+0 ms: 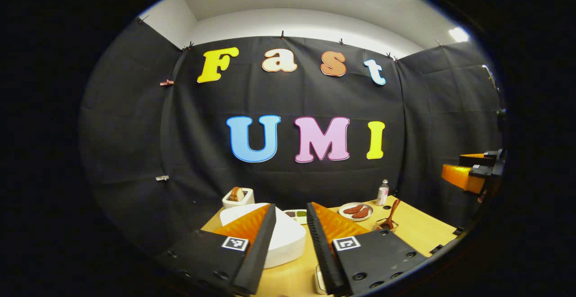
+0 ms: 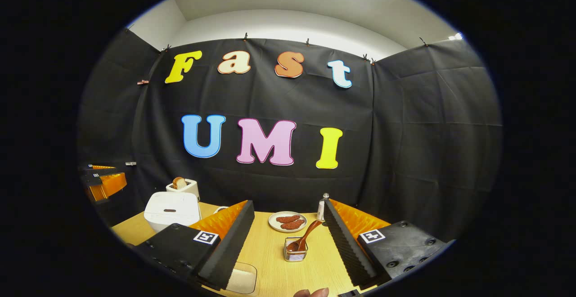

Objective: Close the left gripper, press the button to open the rice cooker; take a wooden spoon from the chopstick holder with the right hand, scoop a spoonful of rice and pour it into the rice cooker, then put the wooden spoon back into the chopstick holder.

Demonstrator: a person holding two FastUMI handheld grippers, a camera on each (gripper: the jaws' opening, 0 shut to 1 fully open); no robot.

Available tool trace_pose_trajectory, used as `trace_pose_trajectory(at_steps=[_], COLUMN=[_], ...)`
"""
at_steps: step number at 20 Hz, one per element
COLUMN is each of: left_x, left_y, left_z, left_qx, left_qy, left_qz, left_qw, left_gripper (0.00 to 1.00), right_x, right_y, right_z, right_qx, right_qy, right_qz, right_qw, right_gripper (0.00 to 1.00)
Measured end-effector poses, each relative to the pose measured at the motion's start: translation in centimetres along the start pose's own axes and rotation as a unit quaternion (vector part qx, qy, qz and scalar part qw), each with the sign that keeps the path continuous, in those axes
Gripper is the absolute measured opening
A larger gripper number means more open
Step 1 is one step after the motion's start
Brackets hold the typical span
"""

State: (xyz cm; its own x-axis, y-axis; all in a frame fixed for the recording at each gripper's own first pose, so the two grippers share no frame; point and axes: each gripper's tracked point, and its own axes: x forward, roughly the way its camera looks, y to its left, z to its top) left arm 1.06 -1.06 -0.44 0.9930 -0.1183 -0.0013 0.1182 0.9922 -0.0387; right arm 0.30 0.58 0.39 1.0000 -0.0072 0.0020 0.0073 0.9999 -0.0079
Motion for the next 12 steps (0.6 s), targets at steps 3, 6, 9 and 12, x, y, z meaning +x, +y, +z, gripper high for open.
trace_pose_trajectory(at_steps=[3,6,9,12], left_x=[1.0,3.5,7.5,11.4], left_y=[1.4,2.6,4.6,6.4], left_z=[-1.1,-1.4,-3.1,-6.5], left_qx=[-0.006,-0.007,-0.031,-0.062], left_qy=[0.016,0.021,0.062,0.113], left_qz=[-0.003,-0.022,-0.041,-0.056], left_qw=[1.000,1.000,0.997,0.990], left_gripper=[0.08,0.06,0.06,0.06], right_x=[0.0,0.0,-0.2,0.0], right_y=[0.0,0.1,0.0,-0.6], right_z=[0.0,0.0,0.1,-0.1], right_qx=[-0.002,-0.003,-0.007,-0.011], right_qy=[0.000,0.003,0.003,0.007], right_qz=[0.000,0.000,0.000,-0.006], right_qw=[1.000,1.000,1.000,1.000], right_gripper=[0.98,0.98,0.98,0.98])
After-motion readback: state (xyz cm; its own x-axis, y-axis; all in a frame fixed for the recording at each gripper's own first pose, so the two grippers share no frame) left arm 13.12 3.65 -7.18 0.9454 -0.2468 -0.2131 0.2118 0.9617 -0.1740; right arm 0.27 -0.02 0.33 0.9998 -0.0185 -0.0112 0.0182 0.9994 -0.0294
